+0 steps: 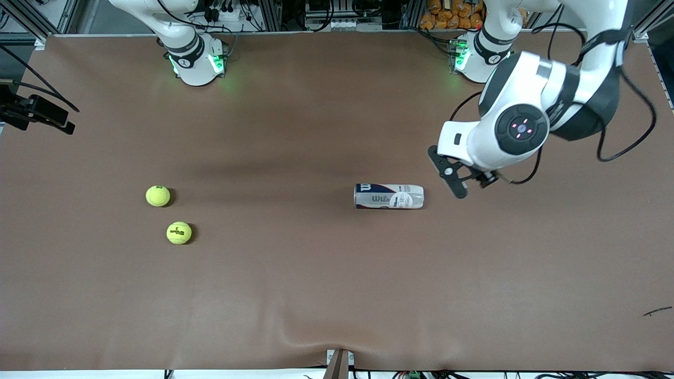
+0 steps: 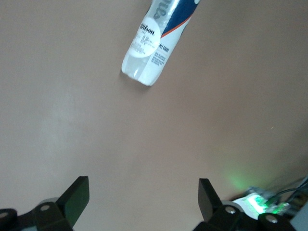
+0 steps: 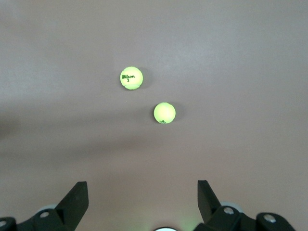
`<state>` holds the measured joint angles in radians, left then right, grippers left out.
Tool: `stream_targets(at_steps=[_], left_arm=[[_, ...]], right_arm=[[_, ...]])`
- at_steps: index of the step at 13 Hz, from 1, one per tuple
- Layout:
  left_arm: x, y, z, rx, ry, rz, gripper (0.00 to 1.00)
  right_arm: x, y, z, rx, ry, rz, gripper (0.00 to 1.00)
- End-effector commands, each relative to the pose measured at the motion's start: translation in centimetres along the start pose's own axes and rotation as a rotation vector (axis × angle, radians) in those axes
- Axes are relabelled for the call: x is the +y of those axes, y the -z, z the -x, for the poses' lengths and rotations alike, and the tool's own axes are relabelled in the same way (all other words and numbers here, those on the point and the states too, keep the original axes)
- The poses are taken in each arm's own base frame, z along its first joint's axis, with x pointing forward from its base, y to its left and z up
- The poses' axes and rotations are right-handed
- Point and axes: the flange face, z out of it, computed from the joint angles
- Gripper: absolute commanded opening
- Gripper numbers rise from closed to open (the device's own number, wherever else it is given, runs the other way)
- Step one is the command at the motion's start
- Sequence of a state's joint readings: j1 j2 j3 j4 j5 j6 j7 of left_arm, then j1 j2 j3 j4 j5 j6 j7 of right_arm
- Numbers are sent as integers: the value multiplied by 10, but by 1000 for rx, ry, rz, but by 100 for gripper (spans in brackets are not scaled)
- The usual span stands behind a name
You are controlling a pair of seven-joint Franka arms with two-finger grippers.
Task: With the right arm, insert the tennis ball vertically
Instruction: 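Move the left gripper over the white Wilson can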
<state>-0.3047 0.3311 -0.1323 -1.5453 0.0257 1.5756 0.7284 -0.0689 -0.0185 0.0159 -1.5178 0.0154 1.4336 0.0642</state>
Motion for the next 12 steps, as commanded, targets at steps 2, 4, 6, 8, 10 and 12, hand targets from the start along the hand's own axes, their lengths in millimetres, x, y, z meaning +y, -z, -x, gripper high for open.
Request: stream_targets(at_steps=[2,4,6,8,10,12], left_arm=[[10,-19,-35,42,-189,-39,100],[7,-40,-54,65,-313,-60,100],[5,-70,-63,85,-385,-81,100],[18,-92,-72,103,-418,-104,100],[28,-102,-86,120,-440,-123,100],[37,-108,-99,124,-449,-127,100]], right_arm=[[2,0,0,-7,-7,11,100],[1,-13,-7,-38,-4,13,100],[-2,-17,-10,-47,-3,14,100],[-3,-25,-14,-61,0,13,100],[-6,-57,-33,-124,6,13,100],[1,-78,-46,-158,-15,8,100]])
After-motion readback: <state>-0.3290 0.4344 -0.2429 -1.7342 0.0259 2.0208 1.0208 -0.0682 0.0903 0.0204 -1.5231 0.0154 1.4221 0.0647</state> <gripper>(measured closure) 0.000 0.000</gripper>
